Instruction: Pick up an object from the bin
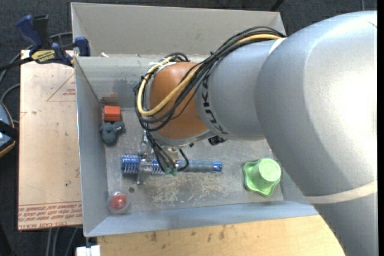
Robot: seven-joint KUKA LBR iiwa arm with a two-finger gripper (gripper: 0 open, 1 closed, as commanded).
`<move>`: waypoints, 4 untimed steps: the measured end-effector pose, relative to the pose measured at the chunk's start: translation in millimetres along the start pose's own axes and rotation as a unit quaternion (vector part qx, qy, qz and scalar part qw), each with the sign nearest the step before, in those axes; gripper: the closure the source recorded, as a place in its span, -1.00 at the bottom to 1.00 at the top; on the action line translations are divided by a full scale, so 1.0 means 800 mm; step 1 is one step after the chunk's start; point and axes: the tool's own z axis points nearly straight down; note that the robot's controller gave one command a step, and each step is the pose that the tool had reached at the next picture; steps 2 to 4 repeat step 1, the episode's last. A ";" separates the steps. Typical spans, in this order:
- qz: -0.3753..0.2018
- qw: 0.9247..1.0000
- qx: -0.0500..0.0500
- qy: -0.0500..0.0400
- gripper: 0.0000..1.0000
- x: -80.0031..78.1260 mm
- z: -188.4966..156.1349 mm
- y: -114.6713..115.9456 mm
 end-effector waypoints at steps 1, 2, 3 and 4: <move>-0.003 1.000 0.002 0.002 1.00 0.014 -0.174 0.004; -0.003 1.000 0.002 0.002 1.00 0.014 -0.174 0.004; -0.003 1.000 0.002 0.002 1.00 0.014 -0.174 0.004; -0.003 1.000 0.002 0.002 1.00 0.014 -0.174 0.004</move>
Offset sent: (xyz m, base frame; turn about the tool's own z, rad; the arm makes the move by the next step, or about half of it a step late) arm -0.0140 0.0013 0.1355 -0.0056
